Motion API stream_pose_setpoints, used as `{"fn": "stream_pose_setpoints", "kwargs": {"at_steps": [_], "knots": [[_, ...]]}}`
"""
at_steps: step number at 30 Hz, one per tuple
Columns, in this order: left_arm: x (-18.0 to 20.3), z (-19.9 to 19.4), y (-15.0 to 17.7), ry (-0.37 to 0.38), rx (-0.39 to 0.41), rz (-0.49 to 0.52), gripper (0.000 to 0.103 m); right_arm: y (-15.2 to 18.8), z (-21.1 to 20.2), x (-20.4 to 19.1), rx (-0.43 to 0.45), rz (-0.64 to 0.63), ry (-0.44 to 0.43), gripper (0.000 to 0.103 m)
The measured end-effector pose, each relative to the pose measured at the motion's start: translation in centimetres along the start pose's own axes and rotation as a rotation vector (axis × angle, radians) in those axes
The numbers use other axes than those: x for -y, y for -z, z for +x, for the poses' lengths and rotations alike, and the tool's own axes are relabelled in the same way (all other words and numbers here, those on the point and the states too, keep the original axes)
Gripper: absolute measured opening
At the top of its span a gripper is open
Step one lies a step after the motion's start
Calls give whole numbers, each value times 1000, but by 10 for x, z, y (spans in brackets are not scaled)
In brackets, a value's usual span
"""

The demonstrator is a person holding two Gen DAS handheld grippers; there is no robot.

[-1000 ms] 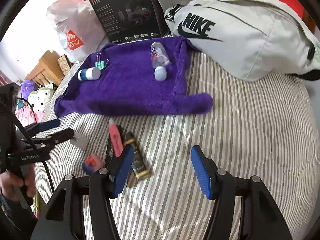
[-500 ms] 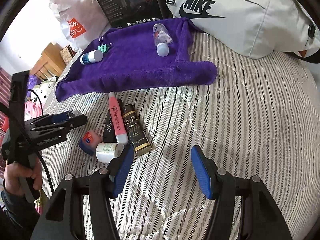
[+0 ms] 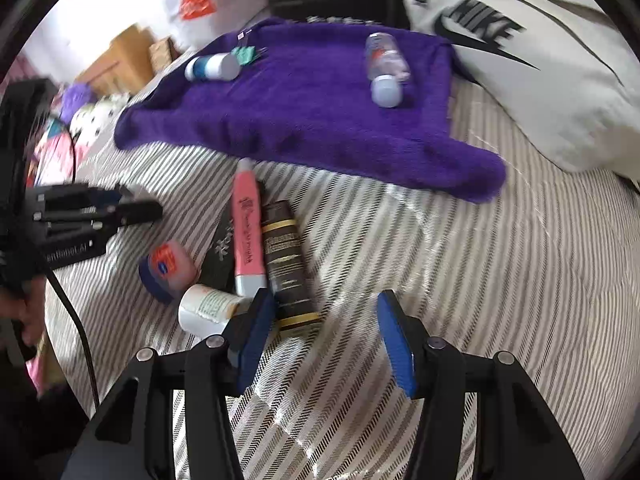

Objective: Organize rigid objects
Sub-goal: 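Grasp the white charger plug with the left tool, then grasp the Grand Reserve bottle with the right tool while the left tool holds the plug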

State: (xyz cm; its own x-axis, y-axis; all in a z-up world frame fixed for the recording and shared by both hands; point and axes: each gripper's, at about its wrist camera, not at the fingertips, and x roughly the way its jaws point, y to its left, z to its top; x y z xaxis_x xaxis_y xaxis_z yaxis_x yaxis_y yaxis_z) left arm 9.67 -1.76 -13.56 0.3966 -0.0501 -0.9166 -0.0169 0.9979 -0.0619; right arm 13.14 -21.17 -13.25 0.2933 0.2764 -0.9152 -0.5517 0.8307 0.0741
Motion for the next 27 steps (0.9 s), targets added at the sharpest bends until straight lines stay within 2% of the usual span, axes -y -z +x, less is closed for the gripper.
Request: {"fn": "stream_pose_setpoints", "kwargs": {"at_steps": [5,13,15,16,17,27], "knots": [[-2,0,2,10,-1,-6,29,-10,8,-14,6,-107,60,51],[4,1,4,-20,13,29,30,-14,12,-11,16,-138,28,54],[4,1,4,-20,16,36,30,-16,12,-12,12,-149,23,48],[4,1,4,-19,17,37,30,-16,11,-14,9,-152,15,31],[4,1,4,-16,16,36,30,-16,9,-15,7,-149,15,23],[2,1,6,-5,37,43,30,-27,16,-20,-7,-137,38,24]]}}
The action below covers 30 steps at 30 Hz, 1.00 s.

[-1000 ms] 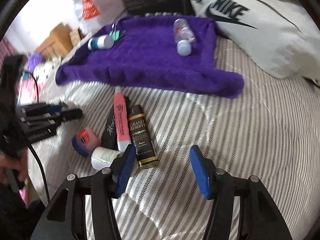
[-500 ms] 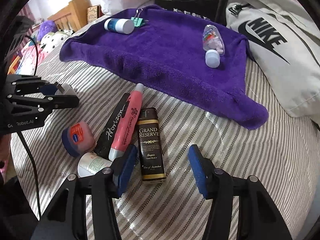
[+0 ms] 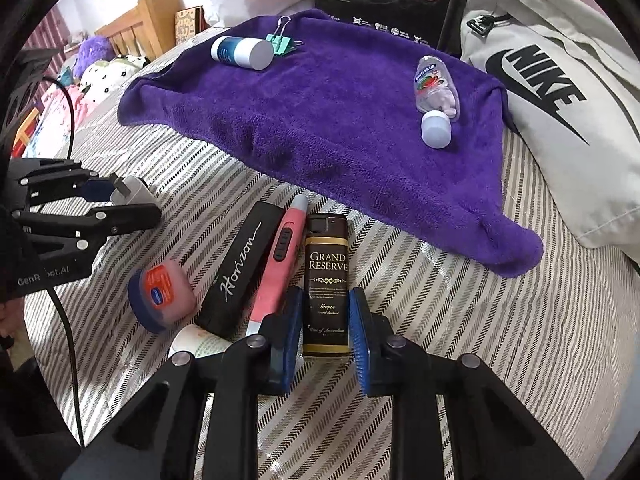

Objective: Organize rigid objects
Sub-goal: 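Grasp the Grand Reserve bottle with the right tool while the left tool holds the plug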

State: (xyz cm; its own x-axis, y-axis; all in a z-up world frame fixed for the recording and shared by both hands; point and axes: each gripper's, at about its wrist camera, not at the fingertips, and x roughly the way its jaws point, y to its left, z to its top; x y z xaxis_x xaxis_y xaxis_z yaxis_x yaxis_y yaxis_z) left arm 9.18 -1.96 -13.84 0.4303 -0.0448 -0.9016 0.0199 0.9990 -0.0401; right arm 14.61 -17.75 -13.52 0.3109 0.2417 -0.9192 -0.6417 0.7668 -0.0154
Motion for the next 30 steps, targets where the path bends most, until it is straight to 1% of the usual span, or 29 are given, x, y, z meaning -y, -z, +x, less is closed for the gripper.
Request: {"fn": "stream_pose_setpoints", "kwargs": {"at_steps": [5,9,11,13,16,18,21,24,30], "knots": [[6,1,0,-24,13,27,29,-5,3,0,8,19,4,27],[3,0,-1,-5,11,19,28,-5,3,1,17,19,-1,26],[1,-1,0,0,5,14,28,-5,2,3,3,23,-8,23],[2,-1,1,-6,9,18,28,-3,0,3,-20,31,-6,23],[5,0,1,-20,21,28,28,2,-1,2,-3,38,9,23],[3,0,0,-7,27,18,28,3,-1,2,4,58,13,23],[-3,-2,0,24,10,20,28,3,-3,8,-5,105,-6,23],[-14,-8,1,17,16,-1,28,8,-9,18,4,155,-41,23],[-33,-16,1,40,23,-53,28,16,-23,27,10,189,-31,23]]}}
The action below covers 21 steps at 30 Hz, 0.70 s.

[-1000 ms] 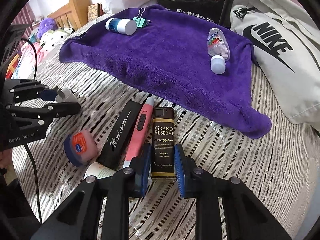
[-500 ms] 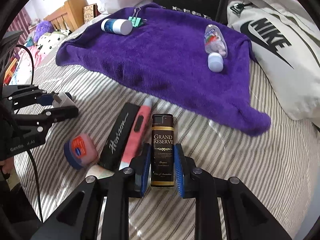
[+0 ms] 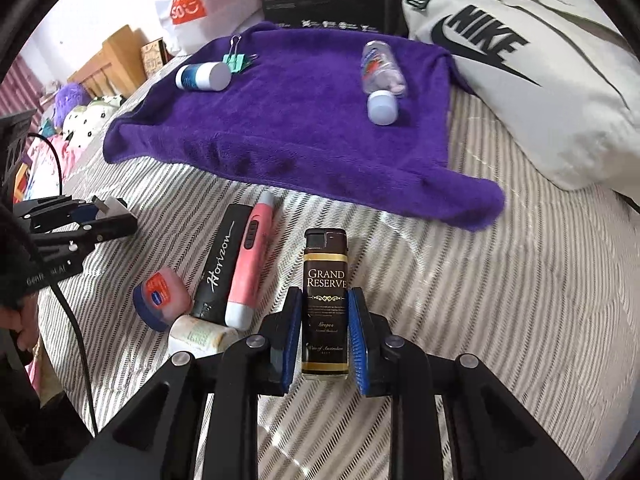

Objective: Organize rigid objects
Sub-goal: 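Grasp the Grand Reserve bottle with the right tool while the left tool holds the plug, then carry the plug and the Grand Reserve bottle over the purple towel with both tools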

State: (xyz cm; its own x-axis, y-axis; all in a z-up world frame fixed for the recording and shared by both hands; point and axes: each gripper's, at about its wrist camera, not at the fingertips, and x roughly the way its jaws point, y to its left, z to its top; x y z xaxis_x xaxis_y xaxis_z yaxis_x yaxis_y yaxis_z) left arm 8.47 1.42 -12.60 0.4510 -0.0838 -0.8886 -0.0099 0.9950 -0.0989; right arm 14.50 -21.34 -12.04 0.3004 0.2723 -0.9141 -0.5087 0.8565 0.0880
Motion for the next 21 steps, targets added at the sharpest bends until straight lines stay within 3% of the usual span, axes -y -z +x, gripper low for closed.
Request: {"fn": "stream_pose_setpoints", "kwargs": {"at_steps": [10,21], "knots": [[-11,-20,-19,22,54,-17,28,-15,-29,-4,53,-24,-1,23],[-36,-23,-62,37,90,-57,28,-70,-22,-3,61,-53,-12,23]]}}
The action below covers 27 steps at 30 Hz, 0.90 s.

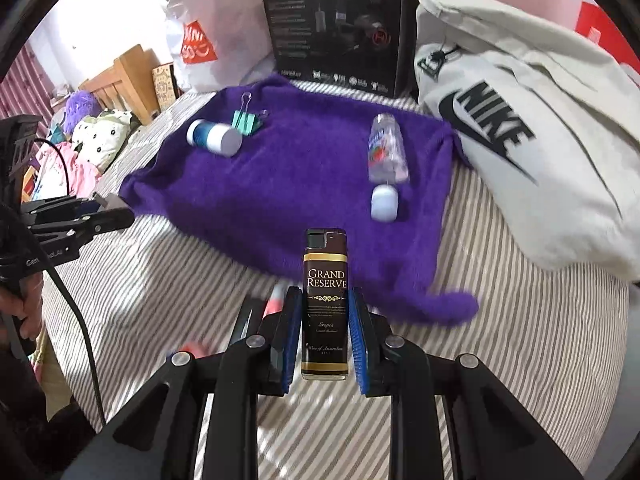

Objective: Organize rigid objects
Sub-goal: 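Carry the plug and the Grand Reserve bottle over the purple towel with both tools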

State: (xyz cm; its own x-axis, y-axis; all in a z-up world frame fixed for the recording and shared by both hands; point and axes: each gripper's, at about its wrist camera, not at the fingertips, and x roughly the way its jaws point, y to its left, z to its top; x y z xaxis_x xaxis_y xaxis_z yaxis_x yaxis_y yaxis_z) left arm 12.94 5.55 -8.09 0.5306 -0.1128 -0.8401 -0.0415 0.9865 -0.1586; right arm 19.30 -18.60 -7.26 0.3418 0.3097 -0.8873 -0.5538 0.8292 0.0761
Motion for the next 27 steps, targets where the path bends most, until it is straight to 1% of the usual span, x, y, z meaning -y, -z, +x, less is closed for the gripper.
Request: {"fn": "stream_pose_setpoints", "kwargs": {"at_steps": [5,11,19,22,27], "knots": [[-9,10,-23,-16,-2,-2,28,-23,16,2,-7,-13,-11,23],[-17,27,-46,-23,-13,-4,28,-48,41,6,-41,-33,-13,23],[-24,52,-61,-20,-42,-7,28,-53,75,19,-105,-38,8,23],[-27,63,-63,-13,-57,-14,28,-52,81,21,-116,-43,18,23],[-27,79,-63,-24,-81,-2,28,-52,89,20,-122,-53,39,23]]}}
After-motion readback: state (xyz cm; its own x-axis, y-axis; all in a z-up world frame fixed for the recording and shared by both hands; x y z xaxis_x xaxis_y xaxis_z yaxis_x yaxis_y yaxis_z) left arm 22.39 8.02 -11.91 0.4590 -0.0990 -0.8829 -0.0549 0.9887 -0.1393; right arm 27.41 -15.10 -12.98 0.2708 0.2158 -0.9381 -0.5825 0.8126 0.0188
